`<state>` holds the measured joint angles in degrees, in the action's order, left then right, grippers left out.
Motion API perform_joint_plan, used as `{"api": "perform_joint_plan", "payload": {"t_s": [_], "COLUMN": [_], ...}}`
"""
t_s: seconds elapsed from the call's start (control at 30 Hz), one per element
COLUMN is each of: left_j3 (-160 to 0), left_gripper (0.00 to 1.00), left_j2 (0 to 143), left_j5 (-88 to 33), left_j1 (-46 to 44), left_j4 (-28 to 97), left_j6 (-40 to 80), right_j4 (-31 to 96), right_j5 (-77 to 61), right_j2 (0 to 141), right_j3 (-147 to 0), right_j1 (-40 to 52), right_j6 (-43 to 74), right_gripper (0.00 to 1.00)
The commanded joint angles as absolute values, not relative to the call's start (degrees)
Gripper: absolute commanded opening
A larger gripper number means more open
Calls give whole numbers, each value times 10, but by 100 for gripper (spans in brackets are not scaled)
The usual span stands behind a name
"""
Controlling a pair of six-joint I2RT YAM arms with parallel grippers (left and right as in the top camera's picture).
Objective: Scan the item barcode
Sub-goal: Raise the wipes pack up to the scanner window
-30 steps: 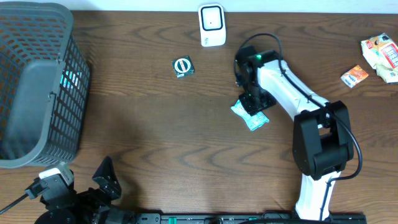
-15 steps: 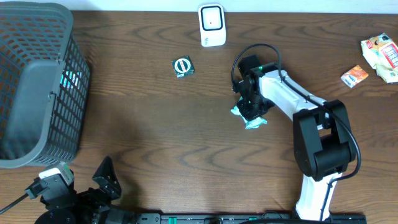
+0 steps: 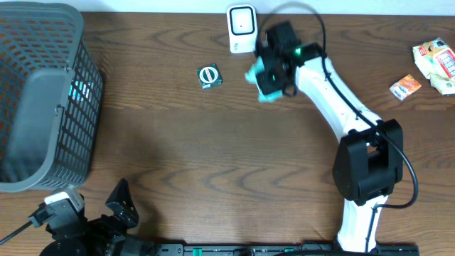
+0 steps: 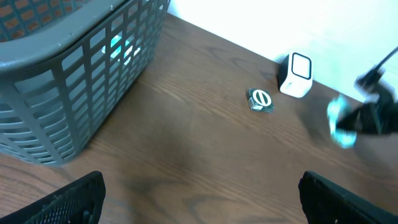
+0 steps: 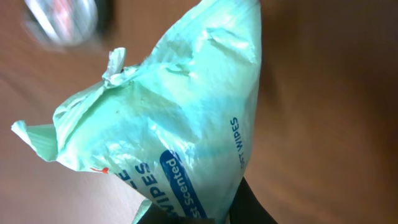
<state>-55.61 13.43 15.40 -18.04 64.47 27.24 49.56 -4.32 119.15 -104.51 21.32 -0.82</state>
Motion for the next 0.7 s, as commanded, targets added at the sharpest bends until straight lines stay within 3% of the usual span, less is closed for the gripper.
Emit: {"api": "perform_joint_plan", "payload": {"t_s": [0.0,0.33,0.47,0.67], "left_j3": [-553,-553,-553,-553], "left_gripper": [98,98,98,98], "left_j2": [133,133,133,133], "left_j5": [164,164,164,164], "left_j1": [-178,-178,-178,-178], "left_j4": [644,644,644,644], "left_j6": [278,278,278,278], "right_j4": [457,394,353,236], "right_j5": [-51,-86,-8,87], "right_j2": [1192,1344,1424,1479], "right_j3": [-1105,-1315,-1401,-1407], "right_j1": [218,217,217,216], "right_j6": [40,55,36,27], "right_gripper": [1,1,1,1]}}
